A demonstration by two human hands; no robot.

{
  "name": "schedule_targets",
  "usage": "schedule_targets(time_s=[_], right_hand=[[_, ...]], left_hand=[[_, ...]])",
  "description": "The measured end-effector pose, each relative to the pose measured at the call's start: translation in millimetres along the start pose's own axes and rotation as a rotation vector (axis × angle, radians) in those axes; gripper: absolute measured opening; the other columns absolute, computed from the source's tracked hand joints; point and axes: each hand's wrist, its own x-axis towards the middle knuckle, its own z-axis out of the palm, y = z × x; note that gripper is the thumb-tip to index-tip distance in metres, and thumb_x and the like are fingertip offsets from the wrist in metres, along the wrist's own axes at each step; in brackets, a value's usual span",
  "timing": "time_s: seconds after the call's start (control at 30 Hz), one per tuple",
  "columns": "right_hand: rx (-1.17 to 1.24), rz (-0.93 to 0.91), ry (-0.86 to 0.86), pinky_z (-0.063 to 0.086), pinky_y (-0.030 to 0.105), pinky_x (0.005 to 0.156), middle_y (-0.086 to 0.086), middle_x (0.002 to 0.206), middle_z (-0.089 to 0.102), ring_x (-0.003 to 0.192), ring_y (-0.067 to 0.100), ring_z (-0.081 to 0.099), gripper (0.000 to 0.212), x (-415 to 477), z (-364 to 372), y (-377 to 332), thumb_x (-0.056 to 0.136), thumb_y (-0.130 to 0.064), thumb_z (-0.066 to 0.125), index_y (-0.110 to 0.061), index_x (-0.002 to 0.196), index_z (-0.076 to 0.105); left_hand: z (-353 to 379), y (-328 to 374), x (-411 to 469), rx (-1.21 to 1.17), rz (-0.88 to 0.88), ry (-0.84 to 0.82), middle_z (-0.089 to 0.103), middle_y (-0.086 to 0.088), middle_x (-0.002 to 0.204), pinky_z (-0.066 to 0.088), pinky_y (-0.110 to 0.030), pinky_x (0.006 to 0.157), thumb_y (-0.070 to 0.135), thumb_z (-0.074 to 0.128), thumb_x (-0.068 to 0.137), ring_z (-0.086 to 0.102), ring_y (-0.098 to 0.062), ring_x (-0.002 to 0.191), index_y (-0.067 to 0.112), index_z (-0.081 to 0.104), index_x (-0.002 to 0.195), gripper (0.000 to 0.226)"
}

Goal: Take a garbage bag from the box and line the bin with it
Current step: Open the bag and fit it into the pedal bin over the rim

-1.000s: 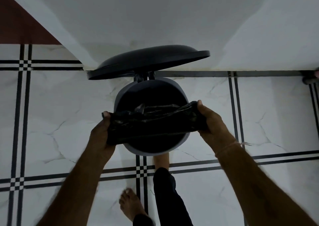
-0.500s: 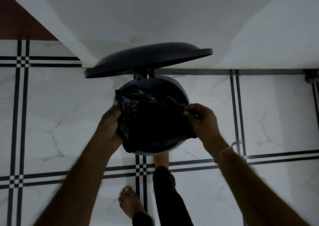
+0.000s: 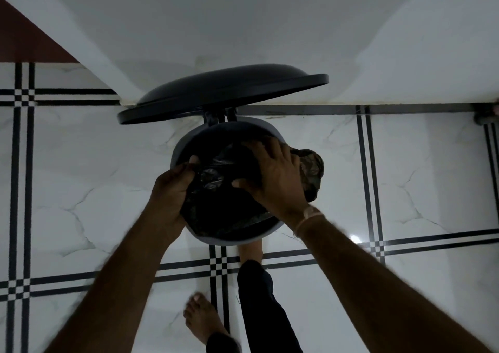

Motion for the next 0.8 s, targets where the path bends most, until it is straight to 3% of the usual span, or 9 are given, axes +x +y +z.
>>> schedule_targets(time_s=[0.13, 0.23, 0.3, 0.37, 0.47, 0.57, 0.67, 0.7, 0.8], right_hand=[[0.089, -0.022, 0.014, 0.048, 0.053, 0.095, 0.003, 0.111, 0.073, 0.113, 0.034, 0.061, 0.030, 21.9, -5.4, 18.0, 0.085, -0.040, 0.072, -0.016, 0.103, 0.078], [0.487, 0.129, -0.185, 0.056, 0.046, 0.089, -0.002, 0.083, 0.072, 0.087, 0.018, 0.069, 0.032, 26.0, -29.6, 28.7, 0.093, -0.048, 0.068, -0.017, 0.086, 0.075], [0.694, 0.170, -0.230, 0.056, 0.051, 0.079, 0.021, 0.073, 0.065, 0.075, 0.024, 0.067, 0.047, 29.2, -41.2, 42.9, 0.093, -0.050, 0.067, -0.006, 0.078, 0.068], [0.917, 0.177, -0.246, 0.053, 0.048, 0.073, 0.027, 0.076, 0.059, 0.074, 0.028, 0.061, 0.045, 31.2, -49.6, 57.4, 0.095, -0.042, 0.067, 0.002, 0.083, 0.064], [1.265, 0.260, -0.295, 0.058, 0.030, 0.069, 0.014, 0.089, 0.065, 0.077, 0.023, 0.066, 0.009, 35.4, -57.7, 73.6, 0.104, -0.013, 0.057, -0.004, 0.105, 0.058], [1.431, 0.328, -0.297, 0.056, 0.023, 0.063, 0.009, 0.087, 0.065, 0.073, 0.018, 0.065, 0.016, 41.6, -55.4, 82.6, 0.105, -0.001, 0.048, -0.012, 0.096, 0.057], [1.413, 0.358, -0.253, 0.061, 0.024, 0.077, 0.003, 0.090, 0.076, 0.081, 0.015, 0.073, 0.035, 51.6, -49.0, 85.0, 0.103, 0.005, 0.044, -0.013, 0.094, 0.073], [1.400, 0.360, -0.247, 0.062, 0.025, 0.085, 0.003, 0.096, 0.079, 0.088, 0.015, 0.075, 0.038, 57.0, -46.2, 85.0, 0.103, 0.006, 0.043, -0.012, 0.098, 0.076], [1.336, 0.334, -0.235, 0.058, 0.030, 0.100, 0.005, 0.116, 0.078, 0.105, 0.016, 0.074, 0.035, 73.8, -40.6, 84.8, 0.105, 0.004, 0.041, -0.004, 0.122, 0.071]], left_hand=[[-16.3, 9.9, 5.0, 0.034, 0.048, 0.047, 0.080, -0.005, 0.096, 0.060, -0.039, 0.087, 0.037, 0.068, 0.086, 0.075, -0.026, 0.097, 0.013, 0.076, 0.098, 0.028], [-31.8, 11.9, 11.5, 0.167, 0.114, 0.152, 0.080, 0.003, 0.084, 0.058, -0.037, 0.084, 0.038, 0.068, 0.093, 0.074, -0.022, 0.091, 0.018, 0.076, 0.089, 0.022], [-37.3, 12.6, 15.4, 0.225, 0.142, 0.162, 0.080, 0.002, 0.088, 0.058, -0.038, 0.087, 0.040, 0.067, 0.095, 0.074, -0.022, 0.092, 0.020, 0.076, 0.089, 0.023], [-37.6, 14.7, 17.3, 0.199, 0.123, 0.092, 0.078, -0.002, 0.095, 0.059, -0.039, 0.088, 0.043, 0.066, 0.092, 0.074, -0.022, 0.096, 0.018, 0.075, 0.092, 0.027], [-43.7, 16.4, 25.7, -0.037, -0.010, -0.084, 0.076, -0.004, 0.110, 0.059, -0.037, 0.097, 0.038, 0.051, 0.101, 0.071, -0.022, 0.109, 0.019, 0.077, 0.096, 0.033], [-58.8, 12.2, 42.5, -0.169, -0.019, -0.171, 0.061, -0.016, 0.142, 0.048, -0.044, 0.110, 0.031, 0.062, 0.099, 0.058, -0.032, 0.133, 0.004, 0.059, 0.137, 0.047], [-65.8, 11.9, 57.6, -0.204, 0.011, -0.133, 0.075, -0.005, 0.121, 0.059, -0.036, 0.096, 0.020, 0.084, 0.076, 0.072, -0.022, 0.111, 0.021, 0.079, 0.103, 0.027], [-64.5, 15.1, 61.1, -0.179, 0.026, -0.129, 0.078, 0.000, 0.110, 0.062, -0.031, 0.087, 0.014, 0.076, 0.080, 0.076, -0.017, 0.100, 0.026, 0.081, 0.092, 0.018], [-61.0, 23.6, 75.4, -0.078, 0.049, -0.077, 0.081, 0.006, 0.101, 0.062, -0.024, 0.076, 0.005, 0.055, 0.096, 0.076, -0.010, 0.089, 0.028, 0.084, 0.090, 0.037]])
